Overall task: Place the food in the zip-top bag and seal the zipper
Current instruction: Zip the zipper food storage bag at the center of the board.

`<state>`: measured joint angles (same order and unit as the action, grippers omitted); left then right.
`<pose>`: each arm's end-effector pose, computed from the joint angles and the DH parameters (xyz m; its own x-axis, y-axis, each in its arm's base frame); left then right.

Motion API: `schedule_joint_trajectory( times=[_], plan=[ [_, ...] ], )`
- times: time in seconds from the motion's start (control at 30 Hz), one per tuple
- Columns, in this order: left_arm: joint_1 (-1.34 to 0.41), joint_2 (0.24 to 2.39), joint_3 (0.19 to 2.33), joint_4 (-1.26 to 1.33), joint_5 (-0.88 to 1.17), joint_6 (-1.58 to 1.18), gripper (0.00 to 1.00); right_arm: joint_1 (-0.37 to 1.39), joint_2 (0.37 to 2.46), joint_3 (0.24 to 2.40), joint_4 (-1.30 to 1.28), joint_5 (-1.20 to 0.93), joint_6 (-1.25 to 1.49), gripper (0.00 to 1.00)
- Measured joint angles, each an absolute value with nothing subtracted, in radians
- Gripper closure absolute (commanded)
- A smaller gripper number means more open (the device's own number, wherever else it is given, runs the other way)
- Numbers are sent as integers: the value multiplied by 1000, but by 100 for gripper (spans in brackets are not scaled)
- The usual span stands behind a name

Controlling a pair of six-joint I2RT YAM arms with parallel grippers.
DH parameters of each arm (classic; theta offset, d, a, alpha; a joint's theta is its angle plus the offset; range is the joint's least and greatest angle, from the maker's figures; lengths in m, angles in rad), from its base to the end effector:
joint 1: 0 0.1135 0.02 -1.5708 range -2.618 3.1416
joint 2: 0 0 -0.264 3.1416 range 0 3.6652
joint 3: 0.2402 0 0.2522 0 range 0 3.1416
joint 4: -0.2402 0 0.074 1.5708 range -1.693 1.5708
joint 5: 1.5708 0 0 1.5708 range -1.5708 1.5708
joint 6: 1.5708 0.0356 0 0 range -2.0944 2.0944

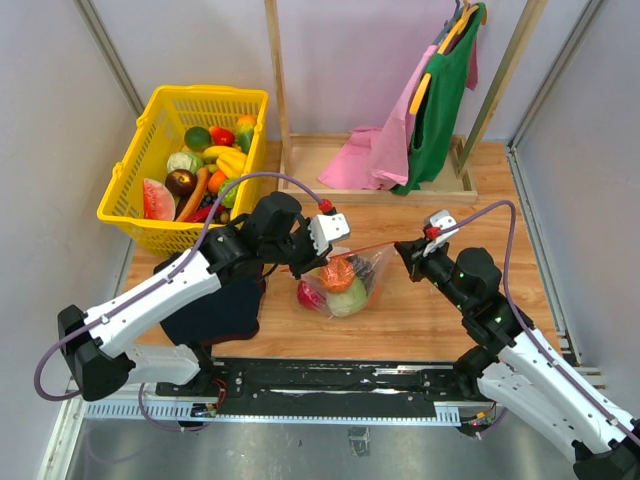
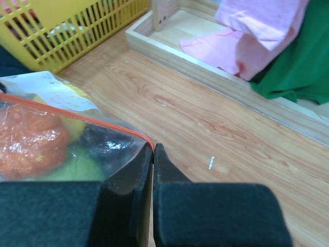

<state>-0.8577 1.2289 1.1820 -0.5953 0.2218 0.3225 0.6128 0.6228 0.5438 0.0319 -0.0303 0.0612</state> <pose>0.1681 -0.2064 0.3455 -0.1012 0.5897 -0.8013 0.9333 0.3353 0.1288 0.1335 0.0952 0.3028 -0.0751 0.0219 -0.9969 -0.5962 0.8004 0.0625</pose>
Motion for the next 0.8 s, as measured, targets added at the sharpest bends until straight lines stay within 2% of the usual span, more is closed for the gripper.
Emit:
schedule_joint_trajectory(
  times=[0.8],
  plan=[
    [-820, 1132, 1077, -648, 169, 327, 100, 584, 606, 579, -107, 264, 112, 99]
  ],
)
